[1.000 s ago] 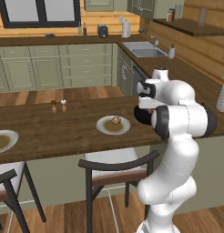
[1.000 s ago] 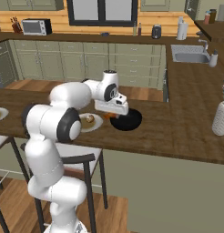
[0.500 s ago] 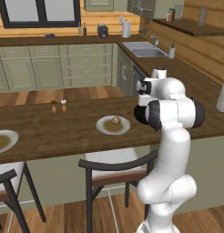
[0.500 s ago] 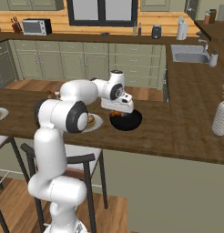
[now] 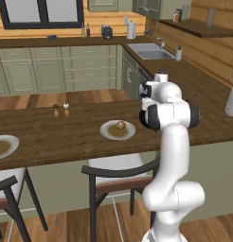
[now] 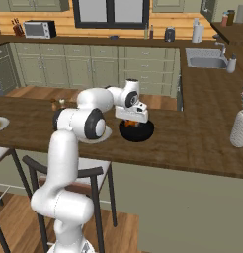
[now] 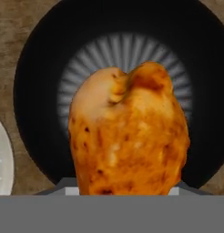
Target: Pick the chicken drumstick and mushroom from their plates and place them in the bowl. Then put the bowl in the fridge.
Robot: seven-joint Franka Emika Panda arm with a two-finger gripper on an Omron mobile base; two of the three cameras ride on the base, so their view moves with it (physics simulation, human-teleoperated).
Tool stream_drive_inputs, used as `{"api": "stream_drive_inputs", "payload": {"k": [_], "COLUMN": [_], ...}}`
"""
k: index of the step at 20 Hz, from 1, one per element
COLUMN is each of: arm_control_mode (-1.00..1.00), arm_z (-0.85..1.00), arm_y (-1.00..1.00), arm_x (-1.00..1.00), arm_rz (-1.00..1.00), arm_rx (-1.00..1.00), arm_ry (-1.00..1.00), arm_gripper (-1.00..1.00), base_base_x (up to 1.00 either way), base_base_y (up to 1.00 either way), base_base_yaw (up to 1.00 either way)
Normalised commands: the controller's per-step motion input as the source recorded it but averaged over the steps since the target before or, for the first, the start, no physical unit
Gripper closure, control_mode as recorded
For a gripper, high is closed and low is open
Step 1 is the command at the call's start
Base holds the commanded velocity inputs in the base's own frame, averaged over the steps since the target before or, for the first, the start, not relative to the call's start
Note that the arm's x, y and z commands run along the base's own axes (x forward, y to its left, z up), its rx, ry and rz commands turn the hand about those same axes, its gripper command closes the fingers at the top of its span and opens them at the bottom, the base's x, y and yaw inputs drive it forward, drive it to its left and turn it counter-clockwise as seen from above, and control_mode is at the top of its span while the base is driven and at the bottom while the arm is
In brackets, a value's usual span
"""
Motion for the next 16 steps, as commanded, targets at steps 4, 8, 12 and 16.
{"api": "stream_drive_inputs", "payload": {"k": [4,8,12,16], "arm_control_mode": [-1.00,-1.00,-1.00,-1.00], "arm_z": [-0.44,-0.40,-0.31,-0.32], "arm_y": [0.00,0.00,0.00,0.00], "arm_x": [0.29,0.16,0.12,0.19], "arm_rz": [0.00,0.00,0.00,0.00], "arm_rx": [0.00,0.00,0.00,0.00], "arm_ry": [0.09,0.04,0.01,0.03], "arm_gripper": [1.00,1.00,1.00,1.00], "base_base_x": [0.00,0.00,0.00,0.00], "base_base_y": [0.00,0.00,0.00,0.00], "base_base_yaw": [0.00,0.00,0.00,0.00]}}
